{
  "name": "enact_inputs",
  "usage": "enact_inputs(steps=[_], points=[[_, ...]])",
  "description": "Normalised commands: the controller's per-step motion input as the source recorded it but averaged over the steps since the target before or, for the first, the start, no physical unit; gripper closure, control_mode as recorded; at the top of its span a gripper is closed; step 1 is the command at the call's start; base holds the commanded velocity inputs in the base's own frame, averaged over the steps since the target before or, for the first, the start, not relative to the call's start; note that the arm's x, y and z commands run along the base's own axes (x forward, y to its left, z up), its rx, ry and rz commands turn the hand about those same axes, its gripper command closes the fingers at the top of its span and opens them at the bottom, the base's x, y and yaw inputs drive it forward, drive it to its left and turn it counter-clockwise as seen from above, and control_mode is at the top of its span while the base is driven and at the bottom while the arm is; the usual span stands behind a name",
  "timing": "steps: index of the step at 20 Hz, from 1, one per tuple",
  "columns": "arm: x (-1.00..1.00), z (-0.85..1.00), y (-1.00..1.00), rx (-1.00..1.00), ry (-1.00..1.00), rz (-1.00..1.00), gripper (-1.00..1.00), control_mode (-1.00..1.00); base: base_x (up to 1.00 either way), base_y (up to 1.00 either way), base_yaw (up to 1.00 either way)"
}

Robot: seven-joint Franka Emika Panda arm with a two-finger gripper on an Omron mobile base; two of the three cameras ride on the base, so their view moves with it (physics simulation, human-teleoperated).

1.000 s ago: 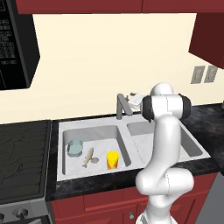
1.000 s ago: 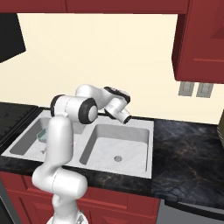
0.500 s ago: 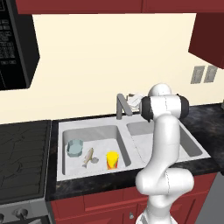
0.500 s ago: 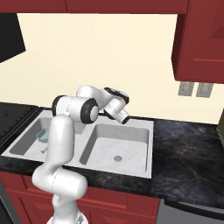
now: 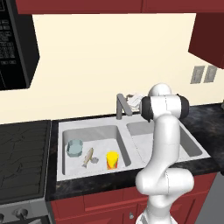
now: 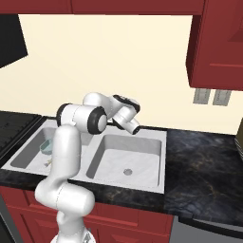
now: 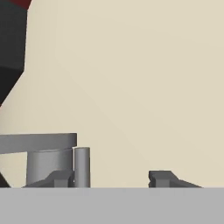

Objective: Pick the tupperware and cup and place them in the sink. Then turn on the water.

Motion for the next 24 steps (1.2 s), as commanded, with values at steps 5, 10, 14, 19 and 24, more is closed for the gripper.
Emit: enact_inputs(steps=[5, 10, 14, 19, 24], points=[[0.0, 0.0, 0.0, 0.0, 0.0, 0.0, 1.0, -1.0, 0.0, 0.0, 0.0], [0.12, -0.01, -0.08, 0.0, 0.04, -0.01, 1.0, -1.0, 0.0, 0.0, 0.0], [0.45, -0.08, -0.44, 0.03, 0.24, -0.08, 1.0, -1.0, 0.0, 0.0, 0.0], [0.61, -0.01, -0.88, 0.11, 0.35, -0.08, 1.0, -1.0, 0.0, 0.0, 0.0], [0.58, -0.01, -0.99, 0.14, 0.36, -0.07, 1.0, -1.0, 0.0, 0.0, 0.0]])
